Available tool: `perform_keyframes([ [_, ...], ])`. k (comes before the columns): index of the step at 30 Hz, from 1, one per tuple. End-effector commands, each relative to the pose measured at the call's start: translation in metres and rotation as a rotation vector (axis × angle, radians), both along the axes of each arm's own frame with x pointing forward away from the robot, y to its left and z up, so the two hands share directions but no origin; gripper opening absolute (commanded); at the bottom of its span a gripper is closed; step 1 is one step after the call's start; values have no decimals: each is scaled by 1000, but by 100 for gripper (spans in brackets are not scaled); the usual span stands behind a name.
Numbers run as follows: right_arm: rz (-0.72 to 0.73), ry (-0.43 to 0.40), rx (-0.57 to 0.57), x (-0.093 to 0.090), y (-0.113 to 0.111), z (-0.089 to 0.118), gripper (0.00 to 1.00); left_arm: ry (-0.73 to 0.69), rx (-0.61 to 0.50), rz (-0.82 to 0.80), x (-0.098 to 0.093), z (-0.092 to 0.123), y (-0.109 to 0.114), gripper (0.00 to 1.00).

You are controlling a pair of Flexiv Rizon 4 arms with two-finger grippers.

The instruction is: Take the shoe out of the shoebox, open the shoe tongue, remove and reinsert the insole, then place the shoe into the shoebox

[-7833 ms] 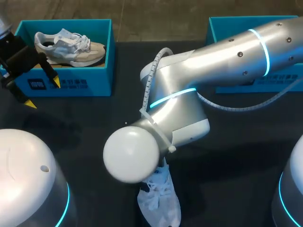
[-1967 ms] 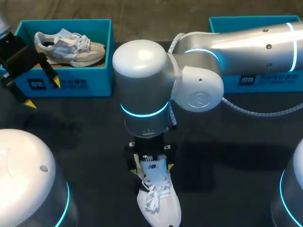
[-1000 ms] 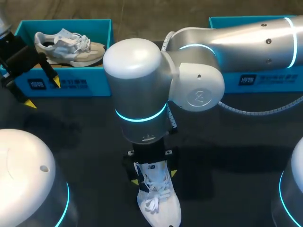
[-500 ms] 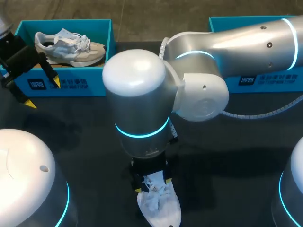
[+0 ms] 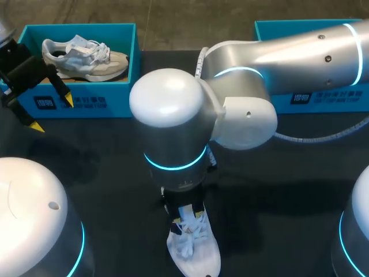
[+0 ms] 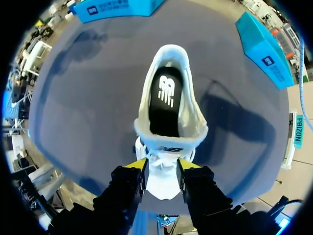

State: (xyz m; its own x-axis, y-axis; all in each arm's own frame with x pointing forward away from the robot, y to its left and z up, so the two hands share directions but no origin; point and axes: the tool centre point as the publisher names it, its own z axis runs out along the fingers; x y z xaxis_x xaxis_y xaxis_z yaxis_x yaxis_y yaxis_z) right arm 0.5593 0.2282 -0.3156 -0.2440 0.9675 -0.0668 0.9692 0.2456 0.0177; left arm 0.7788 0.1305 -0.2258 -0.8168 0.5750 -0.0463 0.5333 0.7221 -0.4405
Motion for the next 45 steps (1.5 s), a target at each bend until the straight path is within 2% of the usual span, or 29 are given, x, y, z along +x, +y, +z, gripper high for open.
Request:
perform_keyframes([
  [1, -209, -5, 11, 9, 0, -13, 31, -2, 2, 0, -1, 0, 1, 100],
  [10, -236, -13, -19, 22, -2, -18, 28, -2, 2, 0, -1, 0, 1, 100],
  [15, -210, -40, -15, 22, 3, -5, 27, -2, 2, 0, -1, 0, 1, 100],
  [20, -187, -45, -26, 25, 3, 4, 31, -2, 2, 0, -1, 0, 1, 100],
  [28, -135, -33, 2, 45, 5, -16, 30, -2, 2, 0, -1, 0, 1, 100],
  [36, -151, -15, 27, 54, 4, -25, 31, -2, 2, 0, -1, 0, 1, 100],
  [41, -111, -60, 3, 50, 3, 2, 32, -2, 2, 0, -1, 0, 1, 100],
  [45, -10, -78, -3, 47, 2, 26, 40, -2, 2, 0, -1, 0, 1, 100],
])
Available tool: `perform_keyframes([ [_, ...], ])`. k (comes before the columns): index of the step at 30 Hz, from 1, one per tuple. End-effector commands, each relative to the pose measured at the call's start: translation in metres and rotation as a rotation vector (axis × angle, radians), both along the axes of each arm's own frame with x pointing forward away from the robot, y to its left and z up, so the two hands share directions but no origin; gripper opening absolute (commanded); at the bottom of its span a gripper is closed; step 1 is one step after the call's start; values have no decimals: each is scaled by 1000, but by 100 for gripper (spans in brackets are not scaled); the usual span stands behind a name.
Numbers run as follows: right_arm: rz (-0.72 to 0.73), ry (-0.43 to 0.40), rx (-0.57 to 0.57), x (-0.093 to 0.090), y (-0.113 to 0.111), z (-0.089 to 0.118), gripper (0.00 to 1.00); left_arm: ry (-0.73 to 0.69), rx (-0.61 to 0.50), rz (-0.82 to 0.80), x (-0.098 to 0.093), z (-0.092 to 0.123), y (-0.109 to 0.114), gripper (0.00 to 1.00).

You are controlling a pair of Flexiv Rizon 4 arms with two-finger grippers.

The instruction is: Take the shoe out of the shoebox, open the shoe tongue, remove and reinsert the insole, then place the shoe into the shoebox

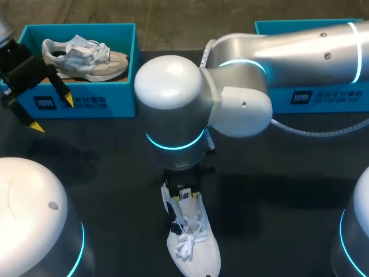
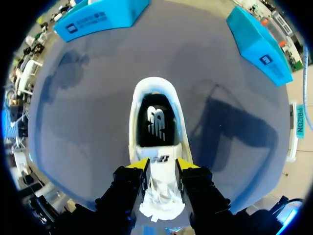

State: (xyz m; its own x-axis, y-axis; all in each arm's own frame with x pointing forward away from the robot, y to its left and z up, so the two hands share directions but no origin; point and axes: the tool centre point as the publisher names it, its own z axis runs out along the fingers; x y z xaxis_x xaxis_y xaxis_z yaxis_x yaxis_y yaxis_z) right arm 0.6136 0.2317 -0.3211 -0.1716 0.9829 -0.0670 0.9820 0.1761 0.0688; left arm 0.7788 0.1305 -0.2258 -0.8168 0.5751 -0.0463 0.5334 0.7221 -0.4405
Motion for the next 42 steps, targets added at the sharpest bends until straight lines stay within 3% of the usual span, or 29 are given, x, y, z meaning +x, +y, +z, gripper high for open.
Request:
perform_keyframes([
  [1, 105, -45, -5, -8, -1, 37, 44, -2, 2, 0, -1, 0, 1, 100],
  [3, 230, -78, 30, -7, 0, 46, 52, -2, 2, 0, -1, 0, 1, 100],
  [4, 277, -86, 33, -7, 1, 49, 70, -2, 2, 0, -1, 0, 1, 100],
  [6, 397, -72, 32, -5, 4, 53, 95, -2, 2, 0, -1, 0, 1, 100],
  [7, 433, -80, 39, -4, 5, 55, 100, -2, 2, 0, -1, 0, 1, 100],
  [14, 759, -59, 59, 11, 12, 65, 100, -2, 2, 0, -1, 0, 1, 100],
  [17, 1053, -27, 94, 13, 20, 67, 100, -2, 2, 0, -1, 0, 1, 100],
  [29, 1053, -27, 94, 13, 20, 67, 100, -2, 2, 0, -1, 0, 1, 100],
  [34, 1210, 18, -76, 36, 36, 60, 100, -2, 2, 0, -1, 0, 1, 100],
  [42, 1442, -29, -157, 66, 44, 60, 100, -2, 2, 0, -1, 0, 1, 100],
])
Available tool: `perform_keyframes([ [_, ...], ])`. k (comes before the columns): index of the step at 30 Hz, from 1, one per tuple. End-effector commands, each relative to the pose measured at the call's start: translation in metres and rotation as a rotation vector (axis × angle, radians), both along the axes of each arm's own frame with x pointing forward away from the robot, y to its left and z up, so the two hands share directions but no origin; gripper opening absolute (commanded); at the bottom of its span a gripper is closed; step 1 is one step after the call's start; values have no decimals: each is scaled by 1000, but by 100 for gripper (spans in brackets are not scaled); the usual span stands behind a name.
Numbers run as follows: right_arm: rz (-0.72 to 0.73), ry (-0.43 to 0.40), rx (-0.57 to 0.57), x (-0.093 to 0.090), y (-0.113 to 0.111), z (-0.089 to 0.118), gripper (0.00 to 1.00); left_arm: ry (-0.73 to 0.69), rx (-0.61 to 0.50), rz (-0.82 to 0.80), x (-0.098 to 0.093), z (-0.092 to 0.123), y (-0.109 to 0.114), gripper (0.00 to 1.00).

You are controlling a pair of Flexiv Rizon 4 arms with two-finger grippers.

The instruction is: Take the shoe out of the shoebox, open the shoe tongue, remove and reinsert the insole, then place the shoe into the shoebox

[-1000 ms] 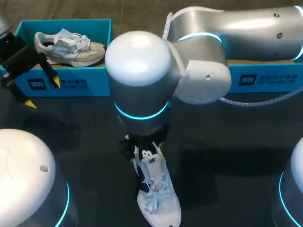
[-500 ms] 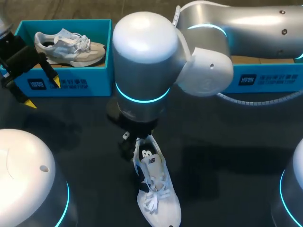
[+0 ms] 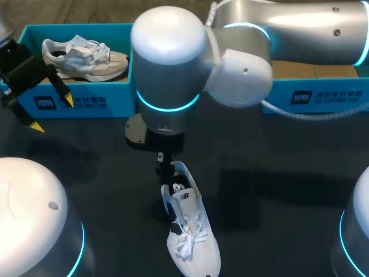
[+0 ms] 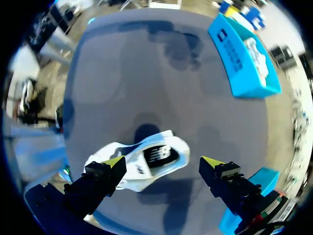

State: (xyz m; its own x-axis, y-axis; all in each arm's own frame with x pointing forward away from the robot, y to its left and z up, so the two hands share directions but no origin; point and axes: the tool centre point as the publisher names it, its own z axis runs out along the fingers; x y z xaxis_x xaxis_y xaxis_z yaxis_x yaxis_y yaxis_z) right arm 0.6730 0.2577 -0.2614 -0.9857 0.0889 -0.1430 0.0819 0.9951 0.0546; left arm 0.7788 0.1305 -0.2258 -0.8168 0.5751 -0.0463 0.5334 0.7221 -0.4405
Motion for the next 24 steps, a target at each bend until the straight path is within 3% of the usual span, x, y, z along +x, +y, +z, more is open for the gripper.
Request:
perform_keyframes([
  [1, 165, -33, -81, 10, 18, -2, 100, -2, 2, 0, -1, 0, 1, 100],
  [10, 261, -13, -124, 28, 16, -23, 100, -2, 2, 0, -1, 0, 1, 100],
  [24, 261, -43, -114, 46, -4, -52, 100, -2, 2, 0, -1, 0, 1, 100],
])
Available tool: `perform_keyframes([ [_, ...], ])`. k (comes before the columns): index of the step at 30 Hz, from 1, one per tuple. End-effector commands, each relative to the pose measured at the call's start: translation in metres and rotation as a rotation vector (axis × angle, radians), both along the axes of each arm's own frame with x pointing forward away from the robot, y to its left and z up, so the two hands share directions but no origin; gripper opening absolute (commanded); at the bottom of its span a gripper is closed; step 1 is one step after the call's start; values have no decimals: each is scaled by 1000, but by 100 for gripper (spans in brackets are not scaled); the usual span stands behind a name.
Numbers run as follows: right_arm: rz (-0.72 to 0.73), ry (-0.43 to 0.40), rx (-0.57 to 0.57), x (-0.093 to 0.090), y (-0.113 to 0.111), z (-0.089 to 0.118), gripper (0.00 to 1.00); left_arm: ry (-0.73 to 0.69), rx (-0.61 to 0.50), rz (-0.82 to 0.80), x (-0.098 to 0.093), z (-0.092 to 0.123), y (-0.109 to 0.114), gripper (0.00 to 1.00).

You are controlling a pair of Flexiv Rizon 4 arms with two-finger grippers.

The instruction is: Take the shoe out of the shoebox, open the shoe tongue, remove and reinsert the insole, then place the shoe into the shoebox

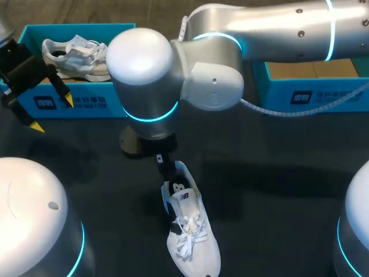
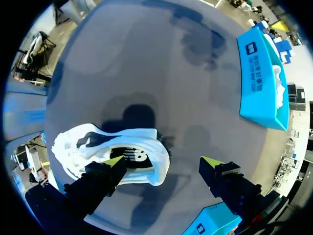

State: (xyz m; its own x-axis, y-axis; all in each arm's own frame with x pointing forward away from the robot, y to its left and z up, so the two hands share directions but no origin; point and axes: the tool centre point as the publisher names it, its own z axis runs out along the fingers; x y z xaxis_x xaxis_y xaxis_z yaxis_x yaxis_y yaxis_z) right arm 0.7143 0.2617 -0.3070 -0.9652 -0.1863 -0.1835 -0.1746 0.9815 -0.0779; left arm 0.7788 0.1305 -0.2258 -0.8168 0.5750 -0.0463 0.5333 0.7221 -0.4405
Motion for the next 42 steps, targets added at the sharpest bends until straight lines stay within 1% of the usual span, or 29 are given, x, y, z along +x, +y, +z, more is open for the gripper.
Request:
perform_keyframes([
  [1, 5, 5, 16, 5, -9, -7, 100, -2, 2, 0, -1, 0, 1, 100],
  [8, 32, 9, 10, 15, -10, -22, 100, -2, 2, 0, -1, 0, 1, 100],
  [13, 41, 3, 23, 20, -16, -31, 100, -2, 2, 0, -1, 0, 1, 100],
  [22, 58, 41, 13, 26, -18, -48, 100, -2, 2, 0, -1, 0, 1, 100],
  [29, 57, 86, 2, 32, -18, -64, 100, -2, 2, 0, -1, 0, 1, 100],
  [33, 68, 99, -2, 33, -14, -67, 100, -2, 2, 0, -1, 0, 1, 100],
  [42, 70, 129, 8, 34, -17, -78, 100, -2, 2, 0, -1, 0, 1, 100],
])
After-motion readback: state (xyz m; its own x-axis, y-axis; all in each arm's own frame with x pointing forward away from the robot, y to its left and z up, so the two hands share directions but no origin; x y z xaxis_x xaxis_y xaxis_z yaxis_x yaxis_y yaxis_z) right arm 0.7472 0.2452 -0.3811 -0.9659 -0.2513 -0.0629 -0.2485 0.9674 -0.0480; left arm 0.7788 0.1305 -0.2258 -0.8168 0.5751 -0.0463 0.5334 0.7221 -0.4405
